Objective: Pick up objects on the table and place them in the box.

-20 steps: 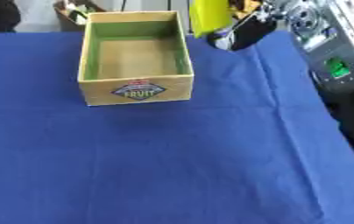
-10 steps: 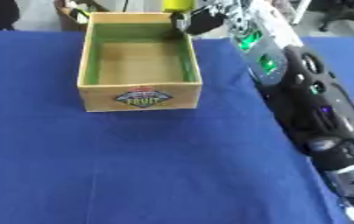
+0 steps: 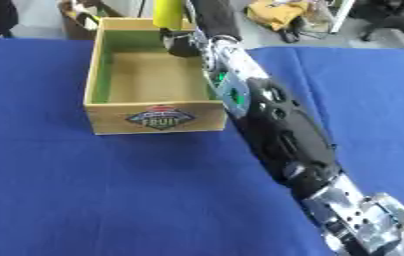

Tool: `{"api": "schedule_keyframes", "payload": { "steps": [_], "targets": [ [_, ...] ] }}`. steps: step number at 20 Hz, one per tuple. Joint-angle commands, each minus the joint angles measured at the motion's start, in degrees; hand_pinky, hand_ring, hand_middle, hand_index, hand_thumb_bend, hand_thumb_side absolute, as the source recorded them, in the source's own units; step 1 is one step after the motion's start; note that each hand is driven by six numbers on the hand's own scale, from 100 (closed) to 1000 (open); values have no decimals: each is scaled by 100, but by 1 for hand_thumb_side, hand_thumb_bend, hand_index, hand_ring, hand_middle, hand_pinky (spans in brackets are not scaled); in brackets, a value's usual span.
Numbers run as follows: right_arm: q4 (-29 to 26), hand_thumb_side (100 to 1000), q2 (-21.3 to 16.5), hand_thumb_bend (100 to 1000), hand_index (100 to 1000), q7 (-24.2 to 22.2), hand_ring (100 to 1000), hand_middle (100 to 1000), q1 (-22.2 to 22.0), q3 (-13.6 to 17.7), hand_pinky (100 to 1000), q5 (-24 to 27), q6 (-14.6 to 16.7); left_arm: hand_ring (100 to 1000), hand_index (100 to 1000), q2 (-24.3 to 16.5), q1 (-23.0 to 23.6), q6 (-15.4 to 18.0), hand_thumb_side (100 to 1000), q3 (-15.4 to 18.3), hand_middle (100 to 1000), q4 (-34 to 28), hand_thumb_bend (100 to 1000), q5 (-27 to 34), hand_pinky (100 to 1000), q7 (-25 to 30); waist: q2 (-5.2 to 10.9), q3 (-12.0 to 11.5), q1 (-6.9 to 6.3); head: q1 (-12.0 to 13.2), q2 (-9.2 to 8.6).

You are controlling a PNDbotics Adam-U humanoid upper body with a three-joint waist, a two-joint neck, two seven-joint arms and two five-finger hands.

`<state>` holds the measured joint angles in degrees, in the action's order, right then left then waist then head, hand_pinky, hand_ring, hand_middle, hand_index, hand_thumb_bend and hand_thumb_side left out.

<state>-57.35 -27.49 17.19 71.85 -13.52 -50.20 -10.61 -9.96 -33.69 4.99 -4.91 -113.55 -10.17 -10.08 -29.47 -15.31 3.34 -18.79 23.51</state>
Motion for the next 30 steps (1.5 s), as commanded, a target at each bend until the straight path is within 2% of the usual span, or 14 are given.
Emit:
{"api": "schedule_keyframes", "payload": {
  "steps": [1, 3, 4, 5, 6, 7, 8, 9, 16, 18, 20, 23, 27, 30],
  "targets": [
    [256, 116, 32, 100, 328, 140, 575, 280, 116, 17, 549, -394, 10, 435, 660, -3, -86, 7, 850, -25, 432, -104, 100, 21, 251, 30, 132, -19, -18, -63, -107],
    [370, 157, 60, 100, 546, -32, 658, 466, 100, -16, 604, -612, 85, 435, 660, 1, -85, 6, 850, -23, 432, -104, 100, 25, 251, 32, 135, -20, -15, -59, -111],
    [387, 358, 60, 100, 707, -195, 729, 615, 101, -40, 653, -738, 141, 435, 660, 0, -84, 6, 851, -23, 432, -104, 100, 26, 251, 35, 140, -16, -14, -52, -105],
    [390, 447, 57, 100, 770, -396, 762, 687, 107, -69, 678, -888, 207, 435, 660, 0, -82, 6, 851, -23, 432, -104, 100, 27, 251, 38, 147, -12, -14, -47, -97],
    [372, 660, 53, 213, 862, -599, 818, 777, 119, -79, 717, -1045, 272, 435, 659, -1, -80, 5, 851, -23, 432, -104, 100, 26, 251, 40, 153, -9, -15, -44, -90],
    [318, 840, 40, 406, 906, -767, 840, 811, 137, -85, 733, -1211, 343, 435, 659, -1, -74, 3, 851, -22, 432, -104, 100, 26, 252, 41, 162, -4, -16, -40, -84],
    [247, 906, 33, 500, 928, -880, 851, 828, 151, -70, 741, -1343, 388, 435, 659, -1, -66, -1, 851, -21, 432, -104, 100, 25, 252, 42, 170, 1, -18, -36, -78],
    [159, 983, 37, 544, 962, -922, 854, 836, 174, -24, 744, -1397, 393, 435, 659, 0, -54, -6, 851, -20, 432, -104, 100, 25, 252, 44, 184, 11, -23, -29, -65],
    [-777, 1000, -132, 565, 992, -633, 852, 839, 259, 137, 742, -796, 129, 436, 659, -33, 50, -51, 851, -3, 433, -104, 100, 13, 255, 67, 332, 165, -40, 90, 56],
    [-1058, 1000, -241, 550, 987, -624, 844, 830, 214, 169, 739, -524, 39, 436, 659, -46, 77, -60, 852, -2, 433, -104, 100, 12, 255, 76, 389, 220, -48, 118, 92],
    [-1486, 933, -405, 482, 943, -569, 812, 780, 92, 218, 712, -139, -45, 437, 659, -58, 127, -70, 851, 19, 433, -104, 100, 9, 257, 68, 458, 292, -63, 178, 138],
    [-2610, 776, -786, 253, 899, -395, 777, 748, -385, 372, 684, 811, -316, 437, 659, -75, 189, -83, 851, 60, 434, -104, 100, -1, 258, 32, 543, 428, -81, 347, 197],
    [-4313, 695, -1227, 115, 877, -232, 750, 723, -1315, 664, 665, 2021, -842, 438, 659, -78, 231, -93, 850, 104, 435, -104, 100, -13, 260, -22, 619, 594, -127, 558, 257],
    [-5422, 678, -1363, 100, 868, -236, 738, 707, -2035, 879, 655, 2555, -1130, 438, 659, -61, 254, -100, 850, 128, 435, -104, 100, -17, 261, -56, 657, 711, -183, 683, 298]
  ]
}}
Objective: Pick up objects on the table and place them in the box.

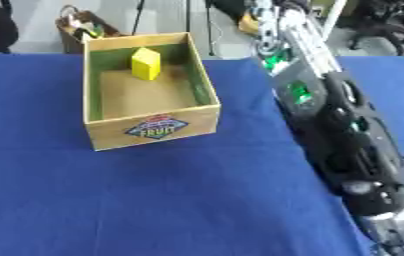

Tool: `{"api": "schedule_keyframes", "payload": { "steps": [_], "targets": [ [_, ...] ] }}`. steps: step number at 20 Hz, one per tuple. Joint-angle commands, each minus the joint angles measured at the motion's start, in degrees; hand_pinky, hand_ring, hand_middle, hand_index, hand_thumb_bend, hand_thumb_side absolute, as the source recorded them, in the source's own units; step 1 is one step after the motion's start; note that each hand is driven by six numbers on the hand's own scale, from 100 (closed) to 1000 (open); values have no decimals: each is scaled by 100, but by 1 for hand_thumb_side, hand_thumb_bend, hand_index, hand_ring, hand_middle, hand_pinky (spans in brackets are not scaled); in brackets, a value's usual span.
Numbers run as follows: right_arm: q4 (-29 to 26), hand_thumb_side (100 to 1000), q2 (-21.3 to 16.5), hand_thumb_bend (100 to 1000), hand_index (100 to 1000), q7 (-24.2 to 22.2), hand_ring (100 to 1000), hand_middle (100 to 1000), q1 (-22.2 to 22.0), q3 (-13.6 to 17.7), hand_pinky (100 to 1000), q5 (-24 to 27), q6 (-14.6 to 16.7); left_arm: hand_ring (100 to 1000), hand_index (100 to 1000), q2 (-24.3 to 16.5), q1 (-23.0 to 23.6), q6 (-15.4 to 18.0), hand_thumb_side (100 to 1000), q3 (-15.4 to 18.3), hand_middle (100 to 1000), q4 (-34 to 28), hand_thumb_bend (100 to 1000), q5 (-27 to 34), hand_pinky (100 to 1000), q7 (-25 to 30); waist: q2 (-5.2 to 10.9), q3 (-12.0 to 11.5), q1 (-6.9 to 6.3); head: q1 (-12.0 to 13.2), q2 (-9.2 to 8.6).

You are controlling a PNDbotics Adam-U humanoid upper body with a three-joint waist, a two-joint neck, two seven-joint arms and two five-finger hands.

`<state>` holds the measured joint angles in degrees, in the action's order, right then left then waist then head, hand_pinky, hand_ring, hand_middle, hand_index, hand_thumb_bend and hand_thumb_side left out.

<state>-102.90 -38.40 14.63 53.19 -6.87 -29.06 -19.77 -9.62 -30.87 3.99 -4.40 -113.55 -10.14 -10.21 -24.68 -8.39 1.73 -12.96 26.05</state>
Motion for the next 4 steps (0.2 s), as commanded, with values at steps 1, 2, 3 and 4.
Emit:
{"api": "schedule_keyframes", "payload": {
  "steps": [1, 2, 3, 4],
  "targets": [
    [-1021, 677, -281, 100, 864, 41, 730, 698, -355, 274, 649, 555, -199, 439, 659, -88, -19, -2, 850, 84, 435, -104, 100, -22, 261, -51, 192, 56, -46, 144, 61],
    [-1096, 672, -276, 100, 862, 92, 728, 696, -526, 332, 649, 648, -113, 439, 659, -84, -8, -3, 850, 93, 435, -104, 100, -24, 261, -61, 206, 91, -67, 181, 82],
    [-1134, 656, -256, 100, 857, 164, 722, 690, -705, 395, 652, 725, -8, 439, 658, -81, 0, -4, 850, 104, 436, -104, 100, -26, 262, -74, 218, 132, -88, 220, 104],
    [-1152, 642, -225, 100, 851, 253, 716, 683, -893, 464, 660, 792, 95, 439, 658, -78, 8, -5, 849, 117, 436, -104, 100, -27, 262, -90, 229, 175, -110, 264, 123]
  ]
}}
